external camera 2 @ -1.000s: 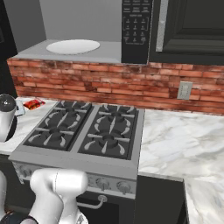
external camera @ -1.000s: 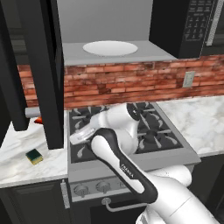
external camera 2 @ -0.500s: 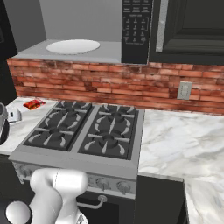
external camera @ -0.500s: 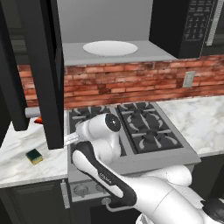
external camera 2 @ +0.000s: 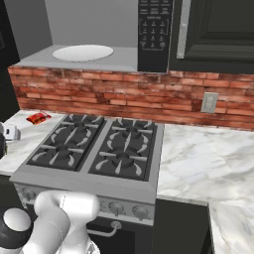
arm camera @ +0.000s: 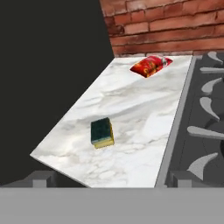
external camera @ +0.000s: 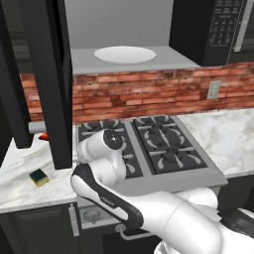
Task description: Place the sponge inside the microwave to prepare for sanitizing.
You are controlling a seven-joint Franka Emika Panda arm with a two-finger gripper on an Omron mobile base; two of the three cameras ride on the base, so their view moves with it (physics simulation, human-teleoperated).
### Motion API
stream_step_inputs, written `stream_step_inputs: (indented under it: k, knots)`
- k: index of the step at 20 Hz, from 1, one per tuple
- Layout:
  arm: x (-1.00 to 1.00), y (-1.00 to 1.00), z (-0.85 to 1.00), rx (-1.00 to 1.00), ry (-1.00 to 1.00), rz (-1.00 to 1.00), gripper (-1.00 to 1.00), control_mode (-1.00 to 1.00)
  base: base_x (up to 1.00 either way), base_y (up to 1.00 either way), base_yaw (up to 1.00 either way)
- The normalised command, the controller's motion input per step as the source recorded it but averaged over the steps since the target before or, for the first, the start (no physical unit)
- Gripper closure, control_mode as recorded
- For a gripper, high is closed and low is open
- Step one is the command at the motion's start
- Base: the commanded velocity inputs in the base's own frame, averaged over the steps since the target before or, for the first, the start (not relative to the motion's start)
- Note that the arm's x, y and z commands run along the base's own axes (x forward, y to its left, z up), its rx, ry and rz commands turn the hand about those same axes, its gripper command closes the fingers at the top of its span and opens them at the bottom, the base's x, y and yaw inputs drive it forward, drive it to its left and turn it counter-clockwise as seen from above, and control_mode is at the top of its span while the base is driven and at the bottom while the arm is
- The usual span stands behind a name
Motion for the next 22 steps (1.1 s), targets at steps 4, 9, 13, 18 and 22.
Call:
stream_step_inputs:
  k: [4,9,13,18,22]
  knots:
    - [0.01,0.17,-0.11,0.06,0.16,0.0,-1.0,-1.0,0.0,0.0,0.0]
    - [0.08,0.17,-0.16,0.01,0.2,0.0,-1.0,-1.0,0.0,0.0,0.0]
    - [0.12,0.2,-0.21,0.0,0.03,0.0,-1.0,-1.0,0.0,0.0,0.0]
    - [0.11,0.22,-0.22,0.0,0.0,0.0,-1.0,-1.0,0.0,0.0,0.0]
    - [0.1,0.23,-0.27,-0.01,0.0,0.0,-1.0,-1.0,0.0,0.0,0.0]
